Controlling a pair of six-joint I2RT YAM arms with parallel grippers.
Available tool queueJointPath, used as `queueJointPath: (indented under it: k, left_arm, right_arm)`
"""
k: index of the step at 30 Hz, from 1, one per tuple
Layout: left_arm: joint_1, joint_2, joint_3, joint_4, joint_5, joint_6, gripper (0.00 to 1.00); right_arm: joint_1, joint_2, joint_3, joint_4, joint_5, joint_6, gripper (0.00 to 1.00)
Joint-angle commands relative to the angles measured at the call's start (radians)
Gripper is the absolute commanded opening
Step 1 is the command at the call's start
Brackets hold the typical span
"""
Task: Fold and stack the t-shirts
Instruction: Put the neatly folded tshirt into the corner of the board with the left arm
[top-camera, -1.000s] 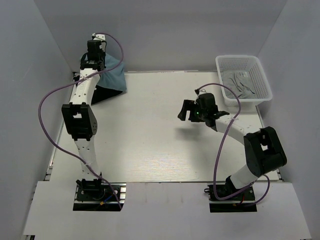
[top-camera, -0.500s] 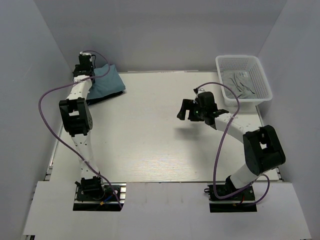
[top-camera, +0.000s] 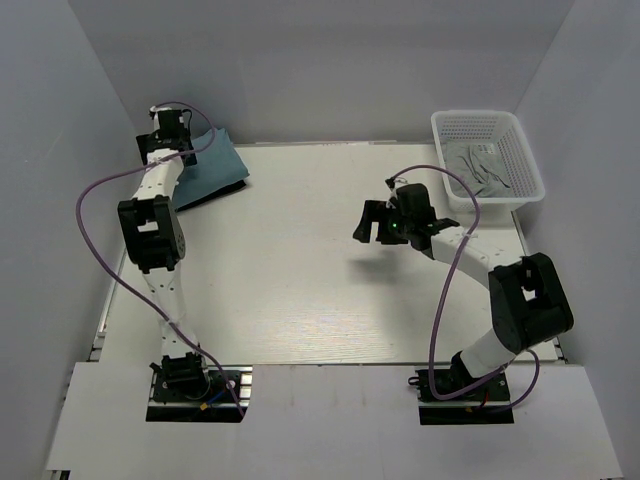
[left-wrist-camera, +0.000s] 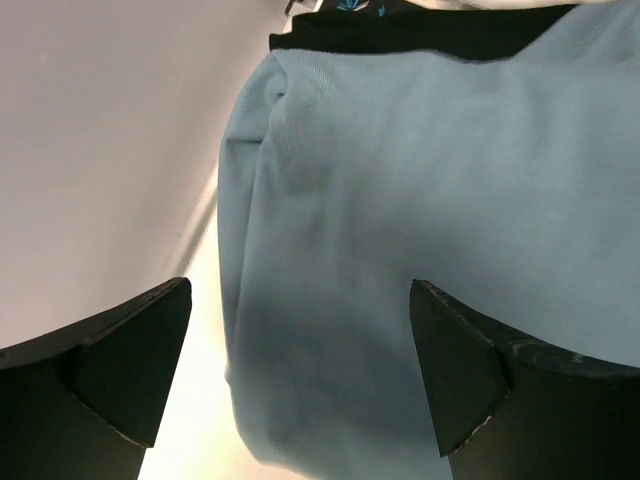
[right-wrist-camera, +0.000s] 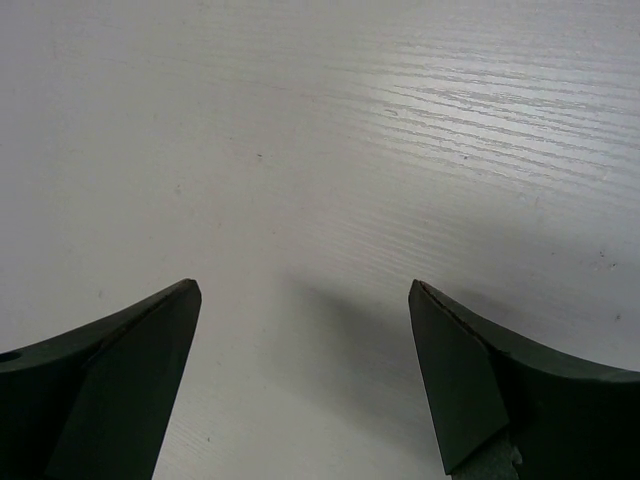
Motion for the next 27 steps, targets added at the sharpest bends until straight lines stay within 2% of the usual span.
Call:
queueJointPath:
  k: [1,3,5,6,9,13,21,27]
  left_arm:
    - [-0.008,-0.181,-0.060,-0.036,0.024,-0.163,1.00]
    - [-0.008,-0.207,-0.140,0.011,0.059,-0.173,1.00]
    - [-0.008,-0.193,-0.116,-0.024,0.112,-0.182,1.00]
    - [-0.008,-0.176,-0.094,-0.098,0.142,-0.200,1.00]
    - [0.001,-0.139,-0.108,-0.102,0.312,-0.239,1.00]
    - [0.010,-0.086,-0.102,-0.082,0.339,-0.262,1.00]
    - [0.019,0.042,0.029,-0.088,0.310,-0.092,1.00]
    - [0.038,0.063,-0.002,-0.010,0.385,0.071,1.00]
  right_arm:
    - [-0.001,-0.041,-0.019,0.017,-0.025,-0.010,0.90]
    - [-0.001,-0.030,-0.029,0.053,-0.037,0.003,0.90]
    - [0.001,-0.015,-0.039,0.074,-0.054,0.012,0.90]
    - [-0.001,-0.010,-0.039,0.079,-0.057,0.012,0.90]
    - [0.001,0.016,-0.043,0.105,-0.074,0.024,0.90]
    - [-0.004,0.031,-0.062,0.143,-0.105,0.033,0.90]
    - [-0.004,0.057,-0.051,0.143,-0.070,0.030,0.90]
    - [-0.001,0.051,-0.057,0.152,-0.062,0.035,0.90]
